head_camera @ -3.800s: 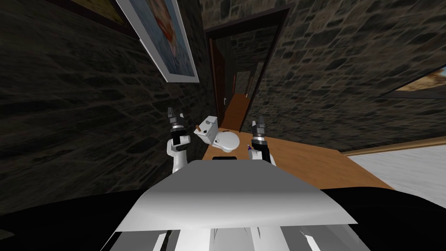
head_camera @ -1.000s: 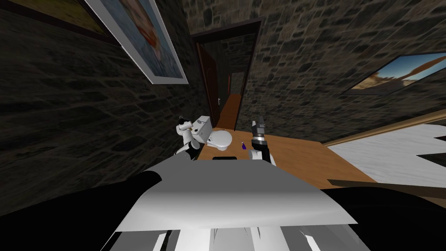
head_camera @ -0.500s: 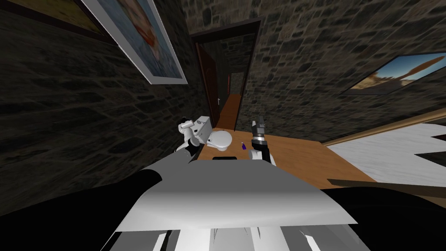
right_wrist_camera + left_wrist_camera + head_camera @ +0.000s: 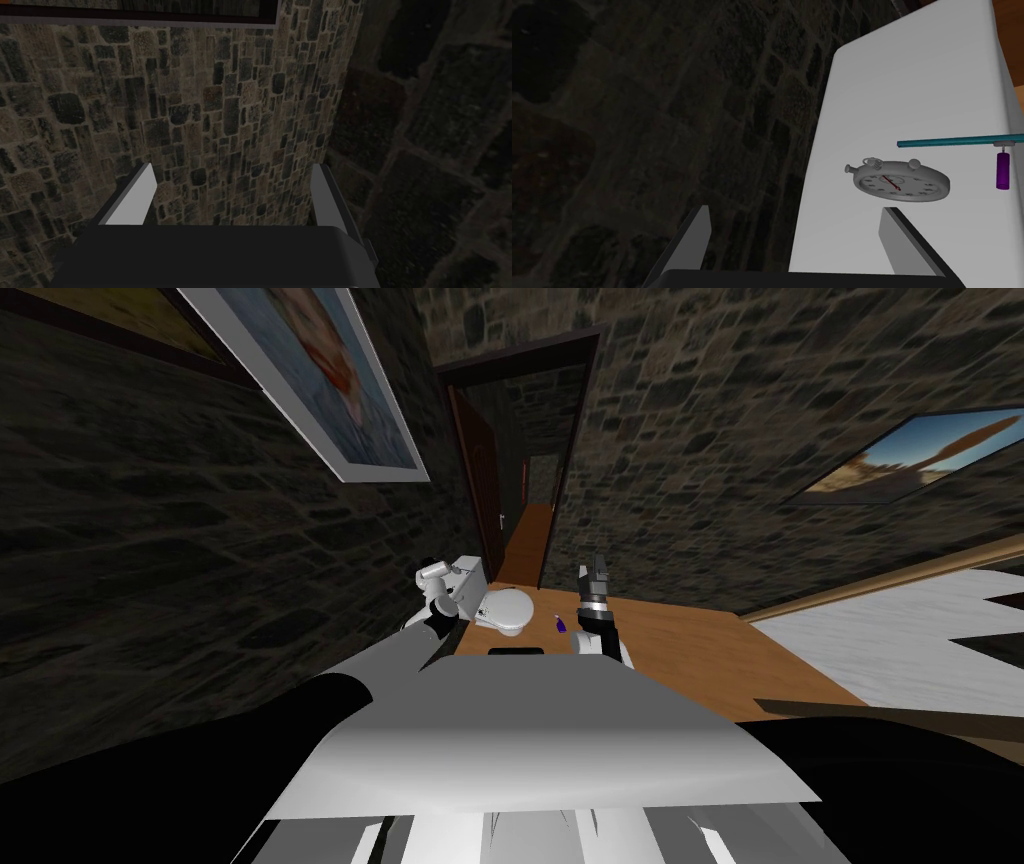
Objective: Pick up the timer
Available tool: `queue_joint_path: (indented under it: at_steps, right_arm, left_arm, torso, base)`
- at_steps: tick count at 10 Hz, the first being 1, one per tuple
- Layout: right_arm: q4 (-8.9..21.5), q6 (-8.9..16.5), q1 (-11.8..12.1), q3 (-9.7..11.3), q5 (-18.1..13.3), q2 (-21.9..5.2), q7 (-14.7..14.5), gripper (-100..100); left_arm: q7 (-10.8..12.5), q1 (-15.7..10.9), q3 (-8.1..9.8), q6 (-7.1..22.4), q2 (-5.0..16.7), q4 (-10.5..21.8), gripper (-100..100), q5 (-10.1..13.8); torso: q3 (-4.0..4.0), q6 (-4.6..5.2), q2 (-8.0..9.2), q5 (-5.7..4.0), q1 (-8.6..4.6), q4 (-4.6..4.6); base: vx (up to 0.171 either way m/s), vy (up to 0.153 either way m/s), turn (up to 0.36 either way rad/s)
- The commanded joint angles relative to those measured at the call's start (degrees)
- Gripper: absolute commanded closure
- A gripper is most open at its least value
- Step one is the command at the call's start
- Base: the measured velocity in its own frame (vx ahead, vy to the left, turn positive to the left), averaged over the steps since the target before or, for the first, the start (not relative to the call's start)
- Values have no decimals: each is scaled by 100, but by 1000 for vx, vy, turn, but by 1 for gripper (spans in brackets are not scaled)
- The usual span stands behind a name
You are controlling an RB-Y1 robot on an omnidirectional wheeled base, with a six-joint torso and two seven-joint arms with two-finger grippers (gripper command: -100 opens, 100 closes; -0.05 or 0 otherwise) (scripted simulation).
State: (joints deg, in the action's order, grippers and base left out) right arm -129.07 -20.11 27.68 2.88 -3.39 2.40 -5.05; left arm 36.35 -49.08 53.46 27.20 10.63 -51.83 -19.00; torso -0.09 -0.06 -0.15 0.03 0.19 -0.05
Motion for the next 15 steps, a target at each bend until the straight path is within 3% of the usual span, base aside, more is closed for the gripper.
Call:
queue_joint_path:
  at_steps: [1, 4, 10, 11, 12, 13, 14, 15]
  right_arm:
    - [0, 0, 0, 0, 0, 0, 0, 0]
    - [0, 0, 0, 0, 0, 0, 0, 0]
    - [0, 0, 0, 0, 0, 0, 0, 0]
    - [0, 0, 0, 0, 0, 0, 0, 0]
    - [0, 0, 0, 0, 0, 0, 0, 0]
    - [0, 0, 0, 0, 0, 0, 0, 0]
    - [0, 0, 0, 0, 0, 0, 0, 0]
    - [0, 0, -1, 0, 0, 0, 0, 0]
  left_arm:
    - [62, -143, 58, 200, 13, 260, -100, 3]
    - [108, -249, 95, 341, 36, 461, -100, 20]
    - [286, -617, 187, 927, 143, 1278, -100, 151]
    - [288, -626, 186, 829, 187, 1316, -100, 114]
    - [305, -637, 186, 834, 195, 1346, 0, 111]
    - [303, -636, 186, 834, 194, 1342, -100, 111]
    - [304, -636, 186, 834, 195, 1343, 100, 111]
    - [304, -636, 186, 834, 195, 1343, 100, 111]
  torso:
    - [0, 0, 0, 0, 0, 0]
    - [2, 0, 4, -1, -3, 1]
    - [-3, -1, -6, 3, 14, -1]
    - [-3, -1, -5, 3, 12, -1]
    - [2, -1, 4, 1, 0, 0]
    - [7, -1, 12, -2, -8, 2]
    - [9, -1, 16, -2, -12, 3]
    - [10, -1, 17, -3, -13, 4]
  base:
    - [41, 37, -7]
    - [30, 24, -9]
    - [55, 58, -9]
    - [25, 27, -5]
    - [5, 5, 1]
    - [0, 0, 0]
    - [0, 0, 0]
    - [0, -3, -13]
